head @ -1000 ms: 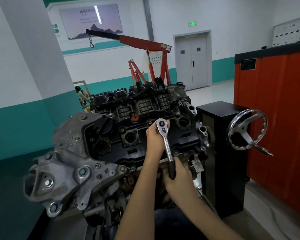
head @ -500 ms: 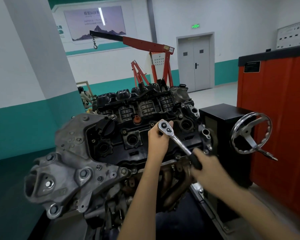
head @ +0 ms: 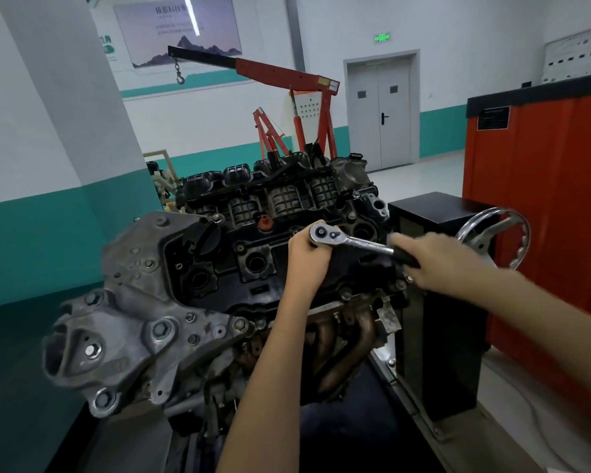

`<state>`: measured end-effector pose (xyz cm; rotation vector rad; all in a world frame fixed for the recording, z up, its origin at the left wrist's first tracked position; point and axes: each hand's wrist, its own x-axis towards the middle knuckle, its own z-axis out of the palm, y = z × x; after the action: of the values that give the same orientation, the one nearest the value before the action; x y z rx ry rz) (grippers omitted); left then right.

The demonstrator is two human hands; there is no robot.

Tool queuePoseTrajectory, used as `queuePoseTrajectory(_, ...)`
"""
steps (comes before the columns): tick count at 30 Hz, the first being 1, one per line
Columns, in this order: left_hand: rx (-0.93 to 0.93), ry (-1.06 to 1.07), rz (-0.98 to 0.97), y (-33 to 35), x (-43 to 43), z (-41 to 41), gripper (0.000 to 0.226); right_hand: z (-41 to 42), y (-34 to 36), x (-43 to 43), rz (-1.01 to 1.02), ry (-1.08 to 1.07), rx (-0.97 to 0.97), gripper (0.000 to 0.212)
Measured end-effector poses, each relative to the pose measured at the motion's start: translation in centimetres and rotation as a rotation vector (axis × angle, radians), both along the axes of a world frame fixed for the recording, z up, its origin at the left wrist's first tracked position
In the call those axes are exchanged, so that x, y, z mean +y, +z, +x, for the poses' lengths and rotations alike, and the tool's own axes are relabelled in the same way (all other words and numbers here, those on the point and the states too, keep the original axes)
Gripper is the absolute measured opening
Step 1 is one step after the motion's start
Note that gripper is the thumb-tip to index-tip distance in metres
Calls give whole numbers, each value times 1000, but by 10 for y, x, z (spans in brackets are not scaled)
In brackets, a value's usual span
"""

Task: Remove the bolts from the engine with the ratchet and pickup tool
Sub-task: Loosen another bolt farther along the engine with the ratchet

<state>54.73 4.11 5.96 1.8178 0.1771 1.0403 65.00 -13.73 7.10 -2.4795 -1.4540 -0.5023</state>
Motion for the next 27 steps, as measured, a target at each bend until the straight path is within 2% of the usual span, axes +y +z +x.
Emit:
queuePoseTrajectory(1,-6,8,-26,-1,1,0,57,5,8,3,-9,1,-87,25)
queuePoseTrajectory(3,-36,27,-78,-4,1,-1,56,-1,1,8,40,-16,-107,25)
queuePoseTrajectory(4,-55,36,-90,-6,-1,-1,55,-10,-14,8,100,-19,-30,26)
queuePoseTrajectory(8,-106,76,-84,-9,-13,6,56,-79,-80,24,483,86,634,24)
queuePoseTrajectory(10,-130,89,-110,-6,-14,9,55,-109,-95,49,616,92,777,30)
queuePoseTrajectory(13,-94,92,-150,-6,-10,8,50,-126,-99,68,629,128,868,40)
queuePoseTrajectory(15,-75,53,-117,-7,-7,5,51,-110,-93,54,547,134,820,43)
queuePoseTrajectory(18,-41,32,-24,-6,-6,3,55,-65,-68,17,369,172,623,32)
queuePoseTrajectory(20,-27,32,10,-3,-6,3,56,-30,-42,2,207,126,391,29)
queuePoseTrajectory(22,-22,33,0,-2,-2,3,59,-6,-15,-1,45,49,91,35)
queuePoseTrajectory(23,-26,34,-18,-3,0,2,59,-2,-7,1,15,36,-4,34)
queuePoseTrajectory(25,-42,36,-54,-6,2,-1,51,-8,-9,4,41,28,-24,31)
queuePoseTrajectory(27,-61,25,-60,-9,0,-1,44,-31,-33,5,192,51,205,27)
